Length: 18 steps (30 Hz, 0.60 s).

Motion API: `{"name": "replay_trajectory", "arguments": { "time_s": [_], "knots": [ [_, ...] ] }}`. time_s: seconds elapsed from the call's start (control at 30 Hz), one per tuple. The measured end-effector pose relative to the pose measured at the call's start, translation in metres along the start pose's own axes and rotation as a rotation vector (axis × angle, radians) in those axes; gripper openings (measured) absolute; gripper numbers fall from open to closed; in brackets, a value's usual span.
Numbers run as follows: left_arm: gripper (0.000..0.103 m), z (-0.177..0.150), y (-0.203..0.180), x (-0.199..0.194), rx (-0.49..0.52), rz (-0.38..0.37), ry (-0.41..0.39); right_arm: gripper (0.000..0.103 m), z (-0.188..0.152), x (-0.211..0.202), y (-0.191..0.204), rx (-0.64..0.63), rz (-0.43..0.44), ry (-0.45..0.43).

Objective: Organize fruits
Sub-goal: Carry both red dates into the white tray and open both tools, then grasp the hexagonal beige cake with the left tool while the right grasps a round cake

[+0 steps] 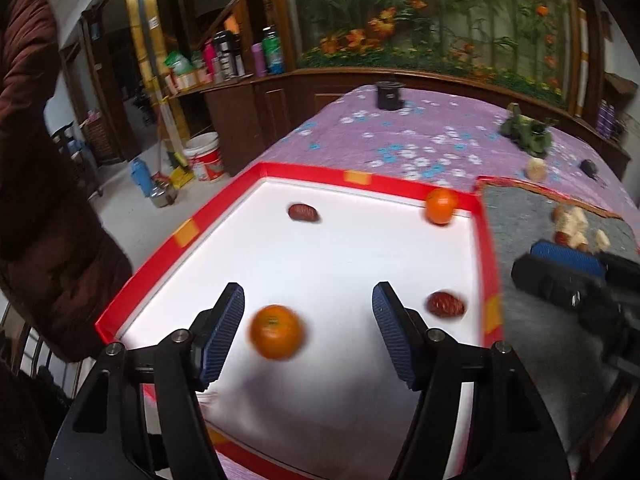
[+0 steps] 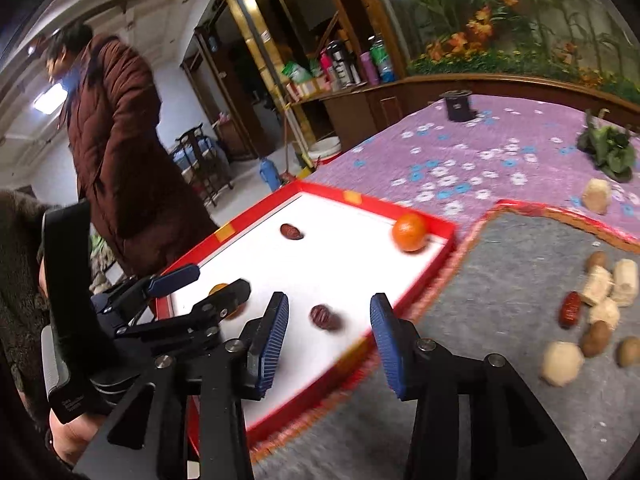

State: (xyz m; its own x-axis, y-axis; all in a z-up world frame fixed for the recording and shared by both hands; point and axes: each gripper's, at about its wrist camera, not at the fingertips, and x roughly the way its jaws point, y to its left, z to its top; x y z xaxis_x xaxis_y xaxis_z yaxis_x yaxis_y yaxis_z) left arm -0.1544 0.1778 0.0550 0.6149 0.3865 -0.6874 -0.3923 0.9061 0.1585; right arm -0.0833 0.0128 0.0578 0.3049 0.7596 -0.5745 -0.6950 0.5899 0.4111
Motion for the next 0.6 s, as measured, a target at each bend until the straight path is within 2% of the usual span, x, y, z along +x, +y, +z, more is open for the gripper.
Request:
{"name": "replay_trajectory", "arguments": {
  "time_s": [0.17, 0.3, 0.43, 0.5, 0.6],
  "knots": [
    [0.068, 0.005, -0.034, -0.016, 0.087, -0.058, -0.028, 0.045, -0.002, -0.047, -0.052, 0.095, -0.063, -0.064],
    [0.07, 0.007, -0.064, -0.024, 0.166, -0.11, -0.035, 0.045, -0.012, -0.086, -0.097, 0.115, -0.175, -0.081],
    [0.07, 0.006, -0.1, -0.028, 0.247, -0.175, -0.021, 0.046, -0.025, -0.111, -0.14, 0.143, -0.271, -0.038],
    [0.07, 0.006, -0.117, -0.029, 0.281, -0.211, -0.013, 0.046, -0.03, -0.113, -0.158, 0.146, -0.315, 0.018],
    [0.07, 0.009, -0.144, -0.026, 0.333, -0.262, -0.001, 0.046, -0.033, -0.109, -0.177, 0.154, -0.336, 0.076]
  ]
}}
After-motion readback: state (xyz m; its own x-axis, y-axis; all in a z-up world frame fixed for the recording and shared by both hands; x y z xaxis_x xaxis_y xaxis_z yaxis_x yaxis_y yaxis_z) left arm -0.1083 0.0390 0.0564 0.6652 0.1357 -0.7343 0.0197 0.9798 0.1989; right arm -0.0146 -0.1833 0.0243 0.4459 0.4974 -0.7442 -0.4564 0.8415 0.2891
